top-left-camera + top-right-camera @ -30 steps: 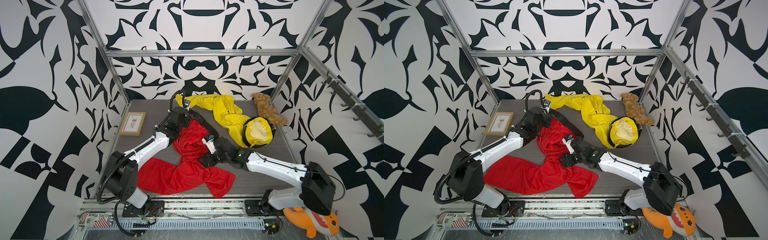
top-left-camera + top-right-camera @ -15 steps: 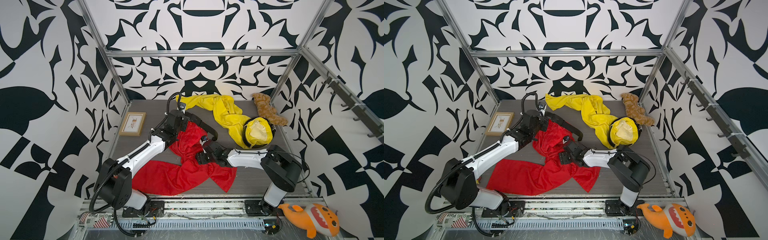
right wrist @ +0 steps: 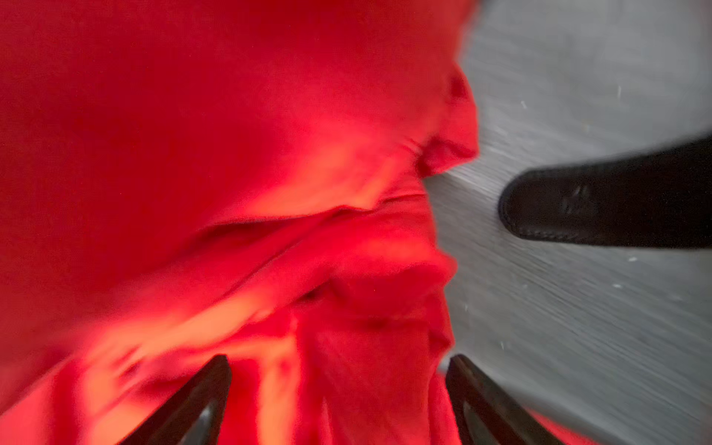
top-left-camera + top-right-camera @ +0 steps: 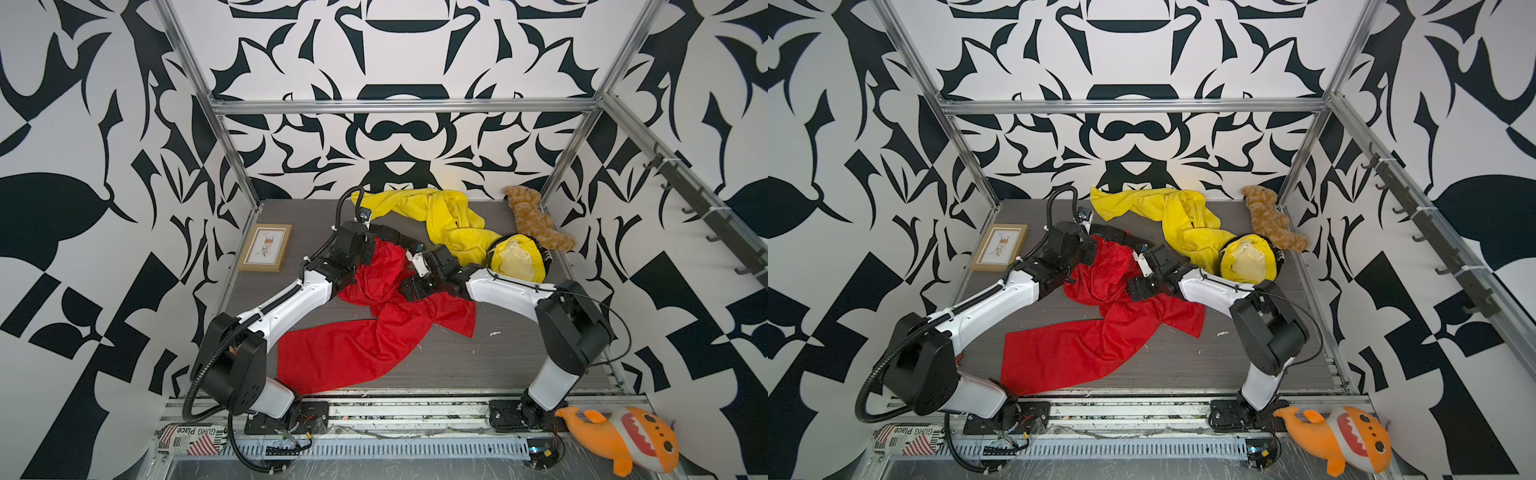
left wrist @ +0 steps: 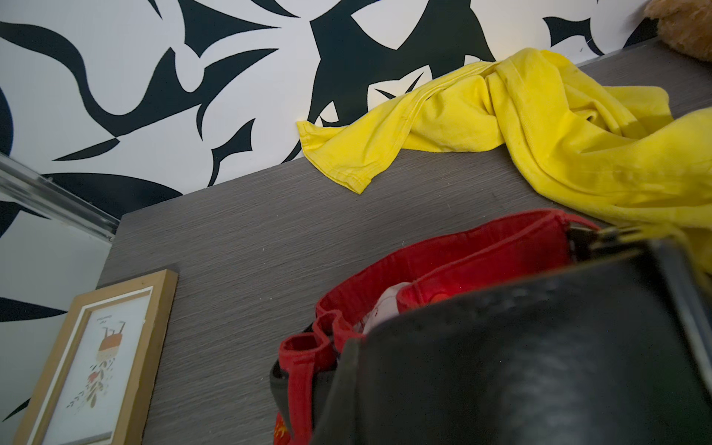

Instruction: Remove the belt from the trousers

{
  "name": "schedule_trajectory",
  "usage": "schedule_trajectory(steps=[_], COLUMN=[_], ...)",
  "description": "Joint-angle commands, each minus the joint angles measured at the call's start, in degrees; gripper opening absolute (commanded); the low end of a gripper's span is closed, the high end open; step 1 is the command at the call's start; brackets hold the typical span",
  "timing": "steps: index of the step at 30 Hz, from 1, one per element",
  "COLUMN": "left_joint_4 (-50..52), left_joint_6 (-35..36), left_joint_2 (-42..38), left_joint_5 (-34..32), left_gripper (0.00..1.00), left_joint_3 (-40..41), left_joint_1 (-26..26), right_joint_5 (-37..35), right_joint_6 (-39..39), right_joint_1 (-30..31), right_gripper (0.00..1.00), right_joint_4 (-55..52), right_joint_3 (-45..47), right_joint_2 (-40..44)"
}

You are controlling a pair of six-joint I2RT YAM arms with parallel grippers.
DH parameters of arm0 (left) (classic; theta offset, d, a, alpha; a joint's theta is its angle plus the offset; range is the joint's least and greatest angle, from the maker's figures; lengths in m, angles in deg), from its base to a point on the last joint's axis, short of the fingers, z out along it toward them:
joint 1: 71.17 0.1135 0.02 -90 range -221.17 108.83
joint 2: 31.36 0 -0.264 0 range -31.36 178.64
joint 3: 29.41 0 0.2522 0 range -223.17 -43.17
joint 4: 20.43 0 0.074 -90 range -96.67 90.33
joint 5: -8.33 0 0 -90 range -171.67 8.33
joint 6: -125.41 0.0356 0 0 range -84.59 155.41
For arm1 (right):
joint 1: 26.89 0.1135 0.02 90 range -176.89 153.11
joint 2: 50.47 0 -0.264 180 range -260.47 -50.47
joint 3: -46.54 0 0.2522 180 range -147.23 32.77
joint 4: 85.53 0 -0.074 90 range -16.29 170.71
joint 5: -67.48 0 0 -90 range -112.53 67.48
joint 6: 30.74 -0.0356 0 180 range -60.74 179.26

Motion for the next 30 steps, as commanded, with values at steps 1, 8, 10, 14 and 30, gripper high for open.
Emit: schedule_trajectory(steps=[1, 8, 10, 14, 30], left_joint_4=[1.3, 1.0, 1.1, 1.7, 4.4], left_joint_6=[1.2, 2.3, 2.7, 4.0, 7.3], left_joint_2=[2.4, 3.8, 4.0, 4.8, 6.0], left_joint_5=[1.3, 3.6, 4.6, 5.7, 13.2], left_gripper=[0.0, 0.0, 0.0, 0.0, 0.0], left_joint_3=[-4.5, -7.5, -8.1, -9.8, -15.3], left_joint_1=[0.1, 0.2, 0.1, 0.1, 0.0], right_joint_5=[12.6, 24.1, 27.3, 32.2, 6.7], right_joint_6=[5.2, 2.2, 1.5, 0.0, 26.3], right_joint_1=[-1.9, -6.8, -7.8, -9.8, -9.4], right_gripper=[0.96, 0.98, 0.98, 0.98, 0.99], right_joint_4=[-9.6, -13.9, -13.3, -12.5, -9.8], right_joint_3=[-3.7, -12.2, -15.0, -20.7, -26.1], right_joint_2=[8.1, 11.2, 10.4, 8.1, 3.7])
